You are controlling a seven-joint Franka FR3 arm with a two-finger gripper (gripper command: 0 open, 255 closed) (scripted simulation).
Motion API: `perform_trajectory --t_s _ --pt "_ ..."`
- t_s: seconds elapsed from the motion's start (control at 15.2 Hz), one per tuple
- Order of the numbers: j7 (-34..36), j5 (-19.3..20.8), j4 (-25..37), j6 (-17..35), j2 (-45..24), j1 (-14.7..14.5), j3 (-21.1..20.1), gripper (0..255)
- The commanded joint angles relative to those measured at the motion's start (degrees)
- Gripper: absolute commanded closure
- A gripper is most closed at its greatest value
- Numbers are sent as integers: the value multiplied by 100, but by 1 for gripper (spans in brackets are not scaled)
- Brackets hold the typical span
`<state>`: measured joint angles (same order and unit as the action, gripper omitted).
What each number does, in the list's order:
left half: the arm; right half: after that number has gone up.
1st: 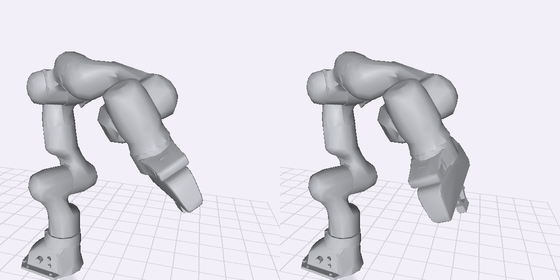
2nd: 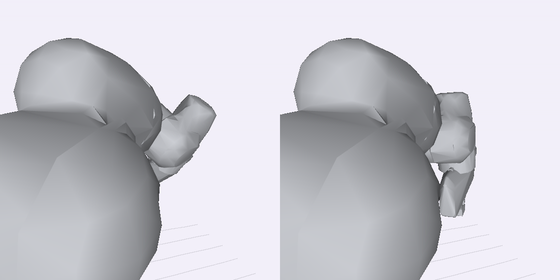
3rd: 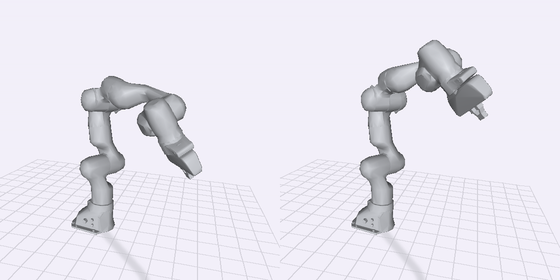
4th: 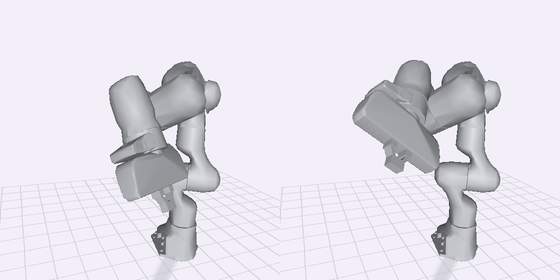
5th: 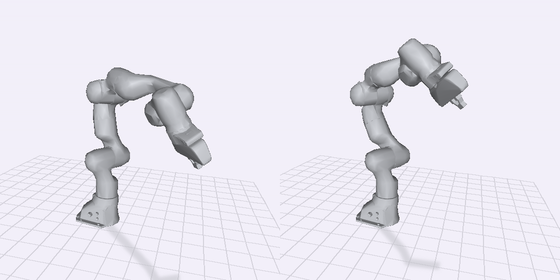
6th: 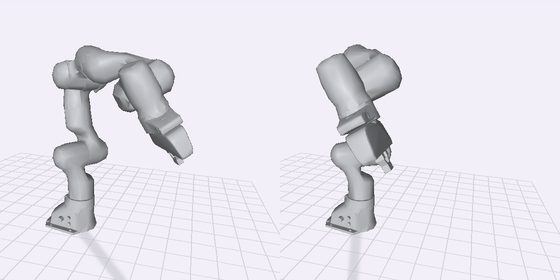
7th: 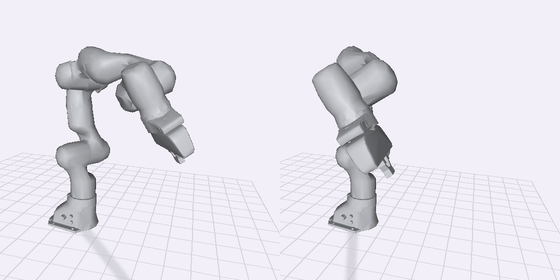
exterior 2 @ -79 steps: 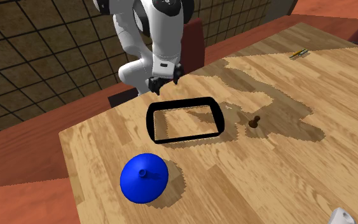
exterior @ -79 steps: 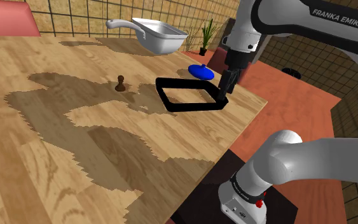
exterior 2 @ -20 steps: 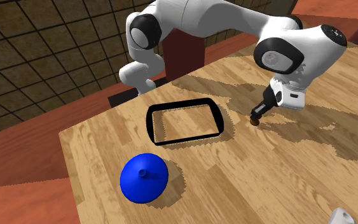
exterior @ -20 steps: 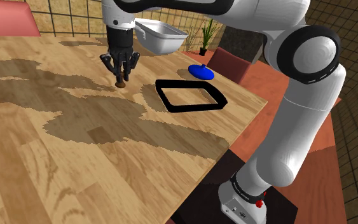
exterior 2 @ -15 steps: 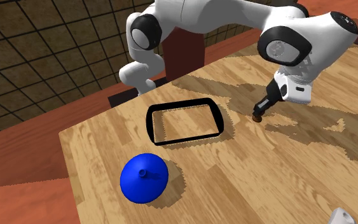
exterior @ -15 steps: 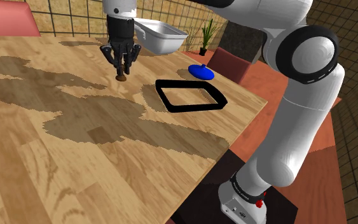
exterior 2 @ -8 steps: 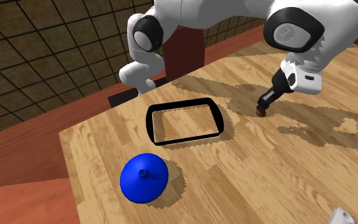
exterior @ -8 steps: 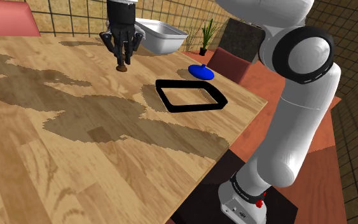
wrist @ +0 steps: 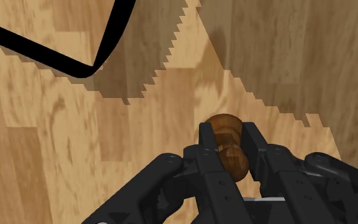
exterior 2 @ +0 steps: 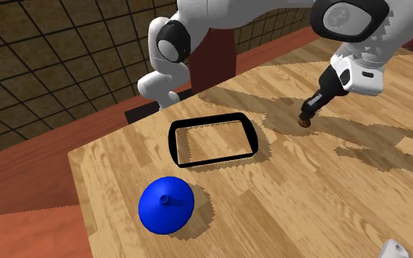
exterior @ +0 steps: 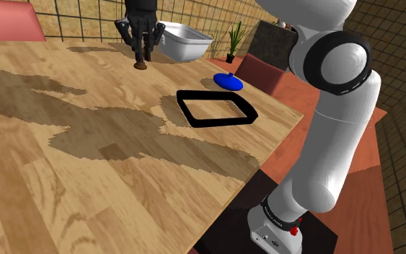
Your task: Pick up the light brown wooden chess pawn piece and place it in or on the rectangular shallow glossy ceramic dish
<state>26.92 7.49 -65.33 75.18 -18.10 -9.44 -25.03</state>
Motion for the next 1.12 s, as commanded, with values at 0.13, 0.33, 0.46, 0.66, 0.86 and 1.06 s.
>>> perform_trajectory --t_s 0.13,0.33,0.46,0.66,0.86,1.06 --pt "-433 -380 -1237 327 994 493 101 255" --pt "-846 -629 -2068 503 1716 778 271 255" --pt "-1128 -754 -2541 574 2153 918 415 255" --pt "-1550 -881 -3160 630 2752 1082 656 255" --pt "-1965 -936 -3689 641 3290 1204 921 255" --pt "-2370 -927 -4143 620 3774 1306 1199 255"
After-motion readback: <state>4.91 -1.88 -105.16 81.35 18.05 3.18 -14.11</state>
